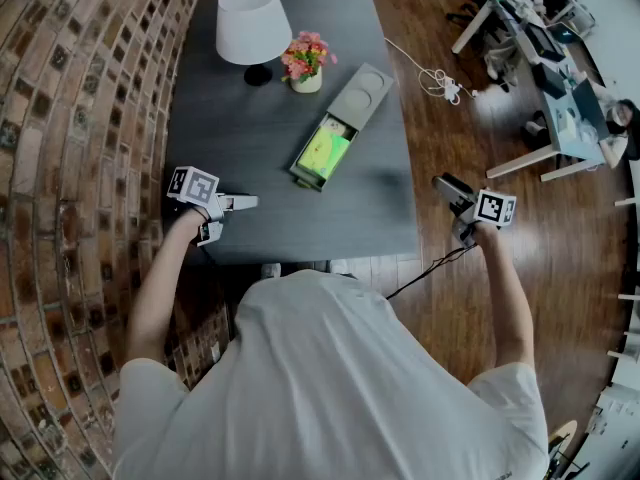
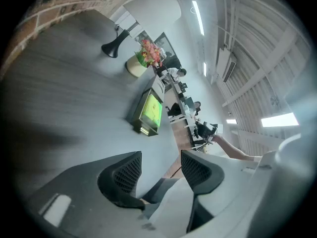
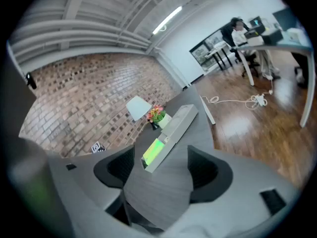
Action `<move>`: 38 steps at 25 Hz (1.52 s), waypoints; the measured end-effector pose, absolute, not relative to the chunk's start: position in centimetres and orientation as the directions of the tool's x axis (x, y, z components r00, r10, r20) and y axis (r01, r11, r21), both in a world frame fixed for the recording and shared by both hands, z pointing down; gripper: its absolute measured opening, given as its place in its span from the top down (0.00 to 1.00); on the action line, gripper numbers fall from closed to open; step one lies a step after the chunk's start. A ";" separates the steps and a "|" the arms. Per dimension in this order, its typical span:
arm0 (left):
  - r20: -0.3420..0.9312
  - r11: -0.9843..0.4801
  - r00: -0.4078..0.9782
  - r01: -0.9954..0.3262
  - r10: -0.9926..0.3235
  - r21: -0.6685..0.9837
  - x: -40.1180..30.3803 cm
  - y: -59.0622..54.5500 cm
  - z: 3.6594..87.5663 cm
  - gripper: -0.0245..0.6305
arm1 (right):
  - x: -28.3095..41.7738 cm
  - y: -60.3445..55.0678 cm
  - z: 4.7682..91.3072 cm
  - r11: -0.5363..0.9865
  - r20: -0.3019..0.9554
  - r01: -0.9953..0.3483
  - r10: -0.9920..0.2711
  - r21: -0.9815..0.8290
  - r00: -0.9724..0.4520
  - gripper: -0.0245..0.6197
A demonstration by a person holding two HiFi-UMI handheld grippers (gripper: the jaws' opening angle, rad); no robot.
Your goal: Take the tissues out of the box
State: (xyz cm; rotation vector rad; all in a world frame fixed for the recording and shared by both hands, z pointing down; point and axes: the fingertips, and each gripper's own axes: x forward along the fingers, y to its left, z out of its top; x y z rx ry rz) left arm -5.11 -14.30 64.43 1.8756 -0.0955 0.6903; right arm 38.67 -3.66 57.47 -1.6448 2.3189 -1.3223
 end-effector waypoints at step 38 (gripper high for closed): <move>0.438 -0.810 0.821 -0.513 -0.366 0.285 -2.7 -13.8 60.2 0.32 | 16.2 -21.6 69.7 0.668 0.818 -0.741 -0.389 -0.065 -0.423 0.05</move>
